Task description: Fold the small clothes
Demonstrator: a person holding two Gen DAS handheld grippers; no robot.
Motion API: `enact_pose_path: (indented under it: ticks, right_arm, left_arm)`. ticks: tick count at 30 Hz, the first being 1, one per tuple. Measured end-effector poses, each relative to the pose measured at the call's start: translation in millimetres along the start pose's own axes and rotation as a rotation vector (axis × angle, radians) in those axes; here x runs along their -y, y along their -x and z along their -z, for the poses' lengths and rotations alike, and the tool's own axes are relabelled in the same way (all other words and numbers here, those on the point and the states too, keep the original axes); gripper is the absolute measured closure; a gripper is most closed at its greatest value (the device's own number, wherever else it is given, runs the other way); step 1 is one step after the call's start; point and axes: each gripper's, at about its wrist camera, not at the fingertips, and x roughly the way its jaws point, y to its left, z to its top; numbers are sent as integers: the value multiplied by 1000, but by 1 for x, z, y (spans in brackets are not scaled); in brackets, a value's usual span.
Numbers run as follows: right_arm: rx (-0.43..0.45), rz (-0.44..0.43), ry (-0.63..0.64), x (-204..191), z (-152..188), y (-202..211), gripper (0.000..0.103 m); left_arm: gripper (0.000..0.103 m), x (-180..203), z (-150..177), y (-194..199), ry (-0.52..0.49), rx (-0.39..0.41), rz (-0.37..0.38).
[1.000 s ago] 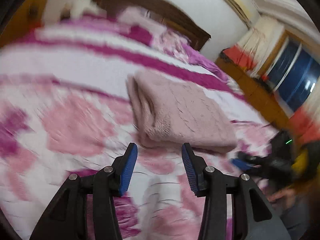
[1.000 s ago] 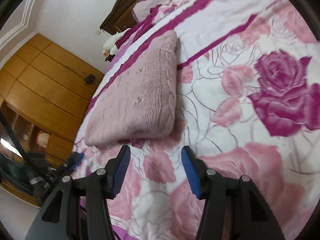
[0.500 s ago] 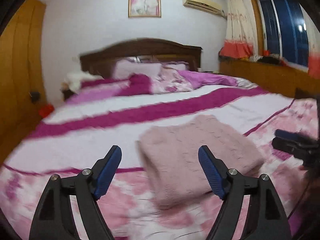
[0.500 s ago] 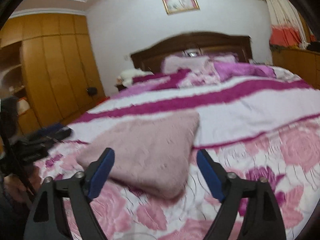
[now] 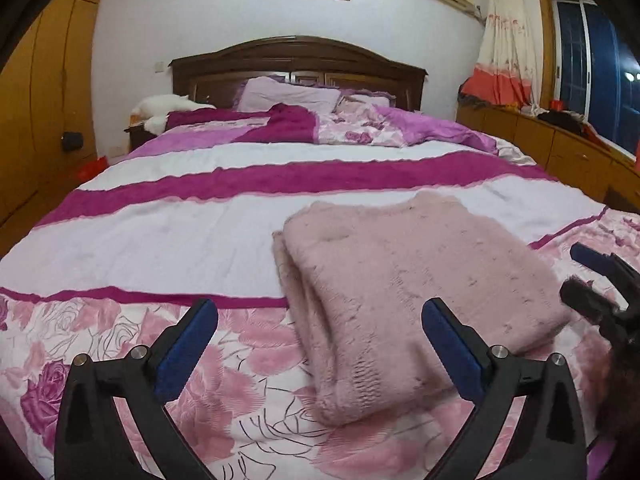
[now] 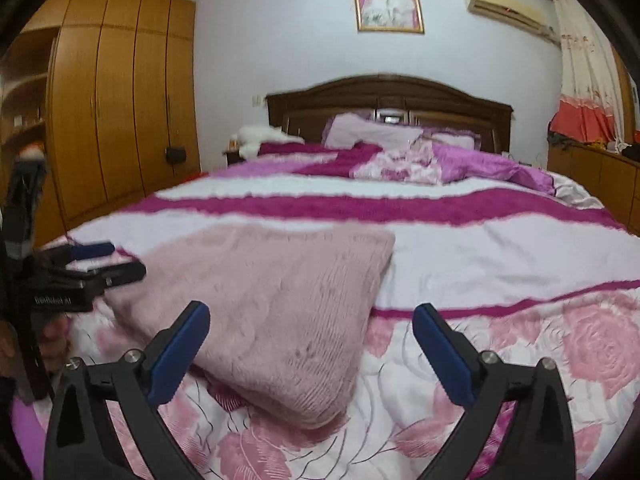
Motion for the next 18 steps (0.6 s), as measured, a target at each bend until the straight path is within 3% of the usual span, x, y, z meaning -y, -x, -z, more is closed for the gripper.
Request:
enact_pose_path:
  ticks: [18]
  right_arm:
    - [-20, 32, 26, -6, 6, 0, 0]
  left_arm:
    - [19, 8, 17, 1, -26, 8, 3]
